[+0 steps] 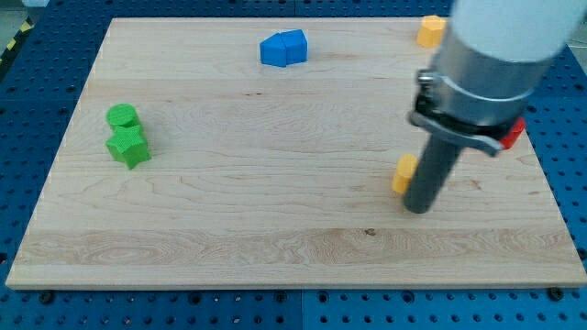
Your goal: Move the yellow heart to the bottom of the blue cube
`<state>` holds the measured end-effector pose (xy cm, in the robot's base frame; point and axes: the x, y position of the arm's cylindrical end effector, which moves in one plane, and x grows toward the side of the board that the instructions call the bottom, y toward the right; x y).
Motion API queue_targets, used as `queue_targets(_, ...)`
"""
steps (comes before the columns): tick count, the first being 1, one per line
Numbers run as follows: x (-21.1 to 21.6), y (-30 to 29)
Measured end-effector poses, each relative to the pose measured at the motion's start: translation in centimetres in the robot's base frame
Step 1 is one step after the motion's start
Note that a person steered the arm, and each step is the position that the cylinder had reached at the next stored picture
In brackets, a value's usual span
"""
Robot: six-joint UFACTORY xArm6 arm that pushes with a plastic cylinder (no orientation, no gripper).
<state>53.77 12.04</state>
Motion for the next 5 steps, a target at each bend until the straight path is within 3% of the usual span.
queue_targets(2, 1.9, 5.9)
queue_targets(3, -0.5, 8.0)
queue_targets(5, -3.2, -0.3)
